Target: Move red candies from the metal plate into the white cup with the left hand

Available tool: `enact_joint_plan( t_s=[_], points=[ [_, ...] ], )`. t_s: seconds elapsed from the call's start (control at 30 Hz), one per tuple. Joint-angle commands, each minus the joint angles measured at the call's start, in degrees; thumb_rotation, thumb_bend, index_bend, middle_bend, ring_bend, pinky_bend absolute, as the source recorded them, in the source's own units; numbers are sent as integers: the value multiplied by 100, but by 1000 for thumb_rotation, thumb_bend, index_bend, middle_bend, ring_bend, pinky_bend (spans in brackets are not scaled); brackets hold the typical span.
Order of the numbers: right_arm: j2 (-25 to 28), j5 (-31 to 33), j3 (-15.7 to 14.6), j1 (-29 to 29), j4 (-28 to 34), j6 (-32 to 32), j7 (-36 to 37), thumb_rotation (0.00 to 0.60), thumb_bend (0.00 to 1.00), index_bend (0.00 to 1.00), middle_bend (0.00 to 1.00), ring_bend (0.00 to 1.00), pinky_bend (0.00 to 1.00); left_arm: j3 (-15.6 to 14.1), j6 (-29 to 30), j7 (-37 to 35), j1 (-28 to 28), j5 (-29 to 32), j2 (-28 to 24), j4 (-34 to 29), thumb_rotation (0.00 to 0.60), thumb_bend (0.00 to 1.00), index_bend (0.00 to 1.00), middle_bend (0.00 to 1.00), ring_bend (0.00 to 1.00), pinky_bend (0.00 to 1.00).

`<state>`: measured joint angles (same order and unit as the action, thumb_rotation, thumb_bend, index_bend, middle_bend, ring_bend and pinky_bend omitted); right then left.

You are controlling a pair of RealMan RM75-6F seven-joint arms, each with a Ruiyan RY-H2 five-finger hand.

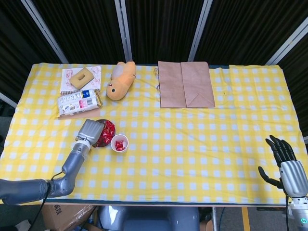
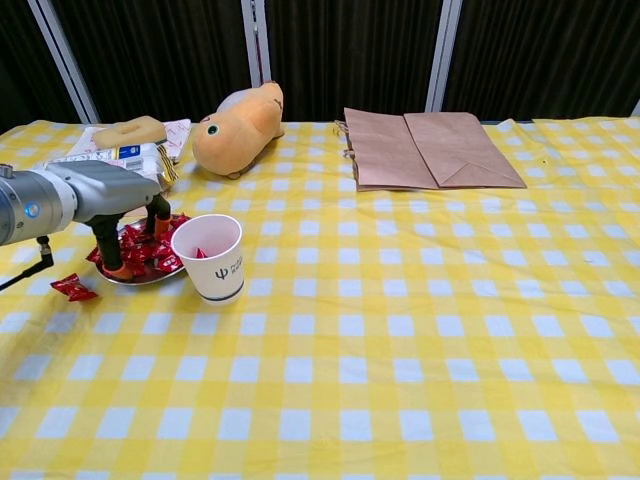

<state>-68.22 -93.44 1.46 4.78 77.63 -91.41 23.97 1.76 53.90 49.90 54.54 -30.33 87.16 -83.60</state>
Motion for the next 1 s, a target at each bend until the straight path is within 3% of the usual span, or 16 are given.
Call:
enact_joint_plan(
  t_s=[0.03, 1.0],
  points=[
    [-3, 1, 3, 1, -1, 1, -5, 600, 424, 0, 0, 0, 0, -31, -2, 44, 17, 72, 20, 1, 600, 212, 404, 348, 968, 925],
    [-32, -19, 17, -8, -27, -52, 7, 600, 424, 0, 0, 0, 0, 14, 150, -157, -27, -273, 285, 396, 600, 370, 612, 601, 969, 926]
  ],
)
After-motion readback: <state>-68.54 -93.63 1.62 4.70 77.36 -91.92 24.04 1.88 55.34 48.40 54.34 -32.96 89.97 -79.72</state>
